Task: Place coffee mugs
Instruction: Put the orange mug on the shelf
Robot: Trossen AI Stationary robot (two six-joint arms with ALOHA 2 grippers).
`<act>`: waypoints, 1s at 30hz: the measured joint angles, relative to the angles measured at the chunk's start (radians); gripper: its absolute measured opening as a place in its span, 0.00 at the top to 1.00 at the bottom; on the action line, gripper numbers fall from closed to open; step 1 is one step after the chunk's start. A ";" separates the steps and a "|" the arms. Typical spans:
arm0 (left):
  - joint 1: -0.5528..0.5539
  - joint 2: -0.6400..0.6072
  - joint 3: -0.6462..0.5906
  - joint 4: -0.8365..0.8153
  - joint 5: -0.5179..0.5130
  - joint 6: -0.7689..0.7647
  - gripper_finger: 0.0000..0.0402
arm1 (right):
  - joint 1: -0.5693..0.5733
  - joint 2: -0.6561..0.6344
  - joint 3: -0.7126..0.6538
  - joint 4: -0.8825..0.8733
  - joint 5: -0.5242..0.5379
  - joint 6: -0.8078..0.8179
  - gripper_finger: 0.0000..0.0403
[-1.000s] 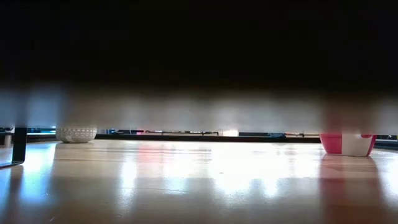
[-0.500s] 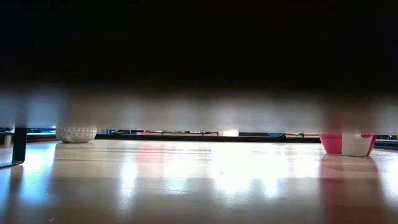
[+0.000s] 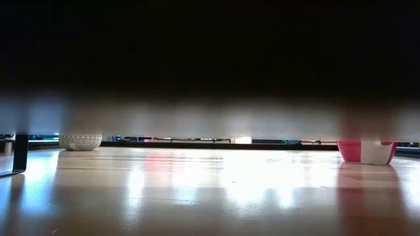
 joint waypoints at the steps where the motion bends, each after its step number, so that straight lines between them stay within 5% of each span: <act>1: 0.001 0.000 0.000 -0.008 0.000 -0.005 0.99 | 0.000 0.000 0.000 0.000 0.000 -0.001 0.94; 30: 0.007 -0.029 0.000 -0.079 0.035 -0.088 0.99 | 0.000 0.000 0.000 -0.001 0.006 -0.048 0.94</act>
